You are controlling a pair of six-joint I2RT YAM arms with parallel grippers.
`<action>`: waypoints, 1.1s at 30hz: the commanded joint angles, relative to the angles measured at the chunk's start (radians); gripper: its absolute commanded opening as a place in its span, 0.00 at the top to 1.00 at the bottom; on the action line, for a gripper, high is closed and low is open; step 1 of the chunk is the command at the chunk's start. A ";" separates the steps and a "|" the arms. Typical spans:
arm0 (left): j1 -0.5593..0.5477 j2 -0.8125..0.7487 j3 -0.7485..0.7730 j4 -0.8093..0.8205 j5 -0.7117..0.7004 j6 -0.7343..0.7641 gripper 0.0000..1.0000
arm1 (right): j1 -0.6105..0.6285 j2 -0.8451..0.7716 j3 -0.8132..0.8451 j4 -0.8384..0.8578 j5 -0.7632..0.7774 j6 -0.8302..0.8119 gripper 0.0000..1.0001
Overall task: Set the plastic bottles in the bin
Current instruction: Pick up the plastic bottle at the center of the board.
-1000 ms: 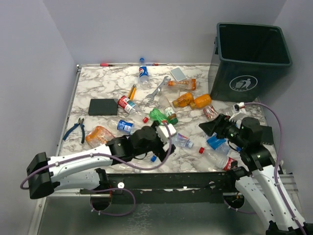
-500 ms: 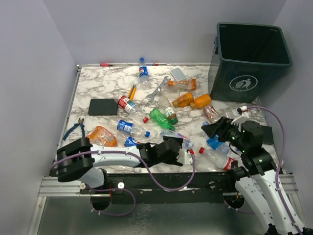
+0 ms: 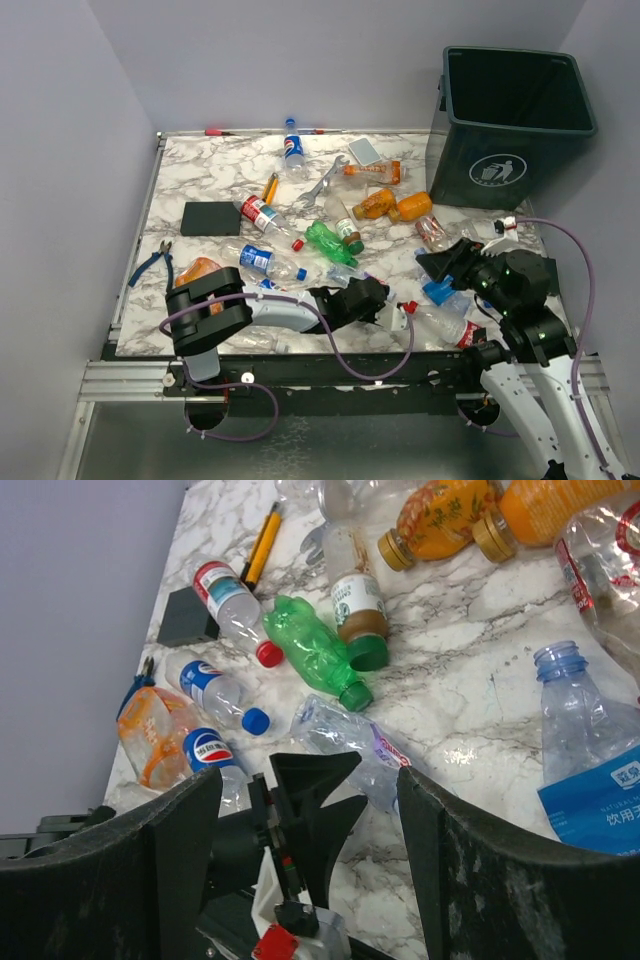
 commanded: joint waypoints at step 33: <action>0.028 -0.557 -0.174 0.150 0.089 -0.616 1.00 | 0.003 0.070 0.250 0.062 -0.065 -0.017 0.25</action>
